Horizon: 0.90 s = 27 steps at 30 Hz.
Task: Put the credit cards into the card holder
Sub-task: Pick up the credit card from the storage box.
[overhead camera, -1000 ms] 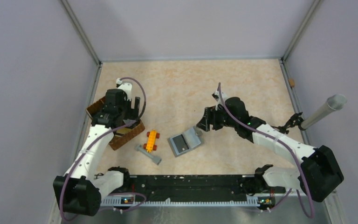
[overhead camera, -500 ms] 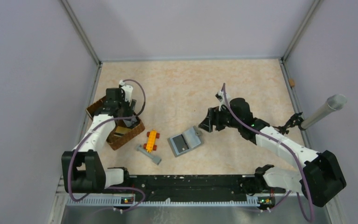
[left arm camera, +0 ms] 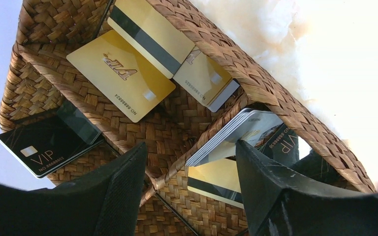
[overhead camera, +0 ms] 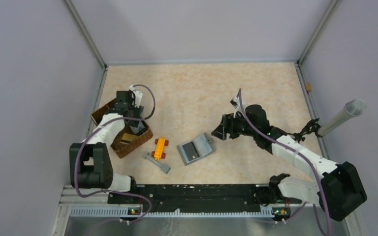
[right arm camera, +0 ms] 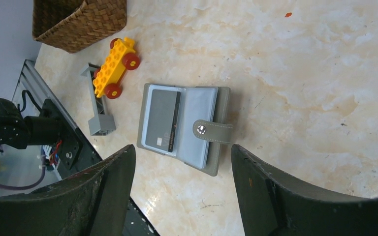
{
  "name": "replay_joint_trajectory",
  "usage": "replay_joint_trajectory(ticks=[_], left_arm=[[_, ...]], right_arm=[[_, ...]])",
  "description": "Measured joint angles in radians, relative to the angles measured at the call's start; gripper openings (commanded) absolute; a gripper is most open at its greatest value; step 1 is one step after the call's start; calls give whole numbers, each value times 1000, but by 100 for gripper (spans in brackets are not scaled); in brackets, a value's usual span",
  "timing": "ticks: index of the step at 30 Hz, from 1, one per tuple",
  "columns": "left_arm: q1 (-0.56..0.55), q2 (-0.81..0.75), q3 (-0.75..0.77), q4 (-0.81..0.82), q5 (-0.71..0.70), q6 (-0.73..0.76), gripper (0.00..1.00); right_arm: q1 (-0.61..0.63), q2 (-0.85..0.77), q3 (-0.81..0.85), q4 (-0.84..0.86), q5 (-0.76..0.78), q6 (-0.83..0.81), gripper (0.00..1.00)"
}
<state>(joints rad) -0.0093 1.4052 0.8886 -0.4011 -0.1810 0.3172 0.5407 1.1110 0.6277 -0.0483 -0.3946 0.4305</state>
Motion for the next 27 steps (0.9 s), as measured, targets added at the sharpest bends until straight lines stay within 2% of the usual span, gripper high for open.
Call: replay_joint_trajectory(ticks=[8,10,15,20,27], left_arm=[[0,29,26,-4,-5,3,66],[0,30,26,-3,1,8,63],[2,53,43,-17,39,16,46],[22,64,61,-29,58,18,42],[29,64,65,-33,56,18,43]], right_arm=[[-8,-12,-13,1,-5,11,69],[-10,-12,-13,2,-7,12,69],[-14,-13,-13,3,-11,18,69],[-14,-13,-13,3,-12,24,69],[-14,-13,-23,6,-19,31,69]])
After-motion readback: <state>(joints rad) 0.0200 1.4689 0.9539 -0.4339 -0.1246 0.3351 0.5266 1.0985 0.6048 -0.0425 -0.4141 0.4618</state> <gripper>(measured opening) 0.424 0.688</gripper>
